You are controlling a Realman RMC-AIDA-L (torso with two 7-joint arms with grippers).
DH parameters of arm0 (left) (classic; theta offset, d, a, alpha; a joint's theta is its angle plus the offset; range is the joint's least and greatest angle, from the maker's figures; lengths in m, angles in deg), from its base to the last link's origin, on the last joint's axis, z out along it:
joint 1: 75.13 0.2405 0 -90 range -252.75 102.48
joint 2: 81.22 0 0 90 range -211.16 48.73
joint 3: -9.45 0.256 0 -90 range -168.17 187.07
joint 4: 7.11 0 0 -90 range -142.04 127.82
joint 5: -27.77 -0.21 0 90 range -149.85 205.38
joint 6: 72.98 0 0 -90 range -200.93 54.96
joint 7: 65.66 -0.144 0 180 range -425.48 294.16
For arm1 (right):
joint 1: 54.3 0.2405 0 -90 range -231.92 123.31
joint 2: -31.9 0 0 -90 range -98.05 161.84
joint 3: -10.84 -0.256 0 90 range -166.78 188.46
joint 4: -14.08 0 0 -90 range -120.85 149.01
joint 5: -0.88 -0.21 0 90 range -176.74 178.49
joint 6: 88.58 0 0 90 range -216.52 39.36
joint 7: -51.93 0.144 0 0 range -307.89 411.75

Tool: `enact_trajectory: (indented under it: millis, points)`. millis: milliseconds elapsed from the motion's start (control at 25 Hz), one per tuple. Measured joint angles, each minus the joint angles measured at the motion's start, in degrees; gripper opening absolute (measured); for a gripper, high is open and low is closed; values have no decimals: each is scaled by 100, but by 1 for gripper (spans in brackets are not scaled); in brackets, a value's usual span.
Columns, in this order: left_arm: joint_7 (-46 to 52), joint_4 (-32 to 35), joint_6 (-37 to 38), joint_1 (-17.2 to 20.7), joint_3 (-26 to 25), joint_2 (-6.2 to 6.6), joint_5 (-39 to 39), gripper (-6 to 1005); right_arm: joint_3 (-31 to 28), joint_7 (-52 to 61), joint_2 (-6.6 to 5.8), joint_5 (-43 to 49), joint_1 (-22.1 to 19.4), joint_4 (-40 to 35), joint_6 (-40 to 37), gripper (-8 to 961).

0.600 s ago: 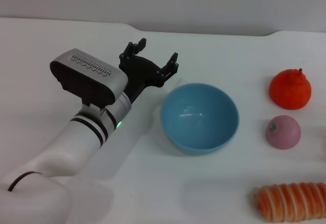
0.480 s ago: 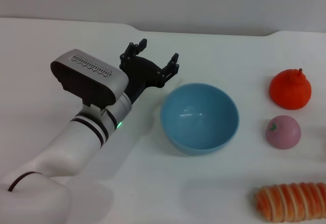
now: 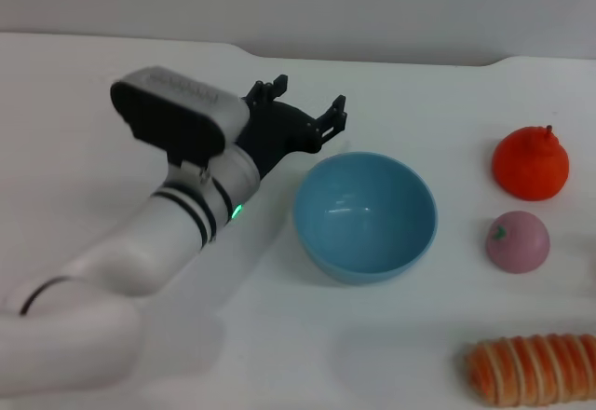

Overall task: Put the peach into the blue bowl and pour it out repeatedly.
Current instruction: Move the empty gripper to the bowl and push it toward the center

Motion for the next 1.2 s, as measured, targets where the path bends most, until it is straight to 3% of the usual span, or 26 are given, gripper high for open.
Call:
enact_trajectory:
  millis: [120, 200, 280, 360, 480, 560, 640, 800, 1000, 1200]
  points:
    - [-8, 535, 1097, 53, -663, 150, -279, 828, -3, 0, 1, -4, -2, -5, 3, 571]
    - [-15, 1024, 2257, 106, -1373, 256, -567, 828, -7, 0, -2, -6, -2, -6, 3, 570]
    - [-98, 1429, 3226, 145, -2029, 282, -806, 827, -8, 0, -4, -7, -3, -7, 6, 570]
    - [-375, 1836, 4274, 176, -2790, 244, -985, 827, -9, 0, -5, -8, 1, -8, 7, 569]
    - [-1054, 2191, 5969, 79, -4099, 37, -1050, 827, -9, 0, -5, -9, 14, -9, 10, 569]
    - [-1438, 2191, 7216, -183, -5032, -62, -982, 827, -8, 0, -5, -9, 24, -8, 9, 569]
    - [-1546, 2056, 8029, -455, -5511, -53, -901, 827, -8, 0, -7, -9, 35, -8, 12, 569]
    - [-1603, 1662, 8622, -798, -5712, -40, -907, 827, -9, -1, -14, -9, 53, -13, 17, 570]
    - [-1702, 1017, 8665, -1074, -5694, -70, -906, 828, -8, -1, -14, -8, 74, -18, 24, 570]
    - [-1708, 797, 8634, -1103, -5654, -83, -878, 828, -8, -1, -18, -8, 84, -26, 29, 570]
